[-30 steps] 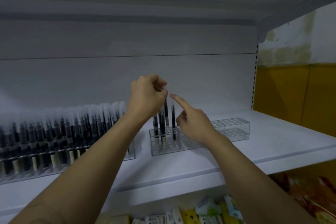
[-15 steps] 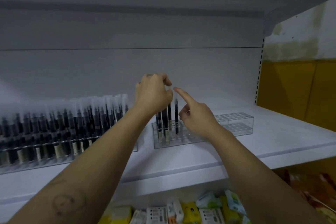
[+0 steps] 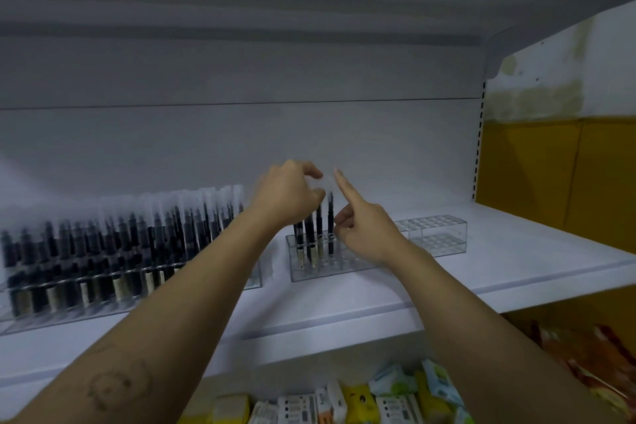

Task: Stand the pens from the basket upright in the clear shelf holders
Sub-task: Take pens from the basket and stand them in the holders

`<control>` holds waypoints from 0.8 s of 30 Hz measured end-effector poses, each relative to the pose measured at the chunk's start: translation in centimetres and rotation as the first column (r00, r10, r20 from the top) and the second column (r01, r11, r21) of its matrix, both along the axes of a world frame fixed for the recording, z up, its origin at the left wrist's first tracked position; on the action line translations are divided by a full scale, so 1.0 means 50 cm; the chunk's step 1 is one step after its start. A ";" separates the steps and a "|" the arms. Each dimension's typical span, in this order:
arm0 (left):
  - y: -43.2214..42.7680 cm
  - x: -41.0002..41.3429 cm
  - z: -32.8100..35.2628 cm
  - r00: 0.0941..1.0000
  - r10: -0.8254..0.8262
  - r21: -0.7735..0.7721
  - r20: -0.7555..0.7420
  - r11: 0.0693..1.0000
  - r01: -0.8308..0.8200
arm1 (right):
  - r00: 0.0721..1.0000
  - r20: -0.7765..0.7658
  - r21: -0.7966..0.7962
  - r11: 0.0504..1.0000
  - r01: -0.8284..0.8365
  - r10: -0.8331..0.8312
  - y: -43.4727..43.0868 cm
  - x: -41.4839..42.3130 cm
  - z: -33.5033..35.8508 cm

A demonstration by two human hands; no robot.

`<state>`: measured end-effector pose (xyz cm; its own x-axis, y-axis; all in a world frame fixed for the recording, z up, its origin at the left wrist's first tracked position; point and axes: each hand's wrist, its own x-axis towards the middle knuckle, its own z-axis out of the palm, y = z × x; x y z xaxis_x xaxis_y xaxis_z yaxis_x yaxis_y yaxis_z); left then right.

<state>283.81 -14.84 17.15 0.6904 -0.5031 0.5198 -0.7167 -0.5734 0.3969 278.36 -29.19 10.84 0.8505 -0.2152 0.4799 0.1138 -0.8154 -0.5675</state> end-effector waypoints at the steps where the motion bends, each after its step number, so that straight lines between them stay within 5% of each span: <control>1: 0.008 -0.009 -0.002 1.000 0.002 0.032 0.012 0.999 -0.002 | 1.000 -0.004 0.048 0.999 -0.007 0.007 0.004 -0.006 -0.005; 6: 0.067 -0.056 -0.019 0.983 -0.005 0.036 0.181 0.999 -0.001 | 0.989 0.120 0.109 0.991 0.073 -0.086 0.030 -0.052 -0.021; 10: 0.118 -0.112 -0.058 0.963 -0.040 0.021 0.266 0.999 0.036 | 0.983 0.160 -0.047 0.994 0.101 -0.092 0.065 -0.112 -0.029; 24: 0.214 -0.252 -0.349 0.969 -0.086 0.068 0.231 0.995 0.072 | 0.974 0.131 -0.183 0.961 0.207 -0.185 0.176 -0.294 -0.236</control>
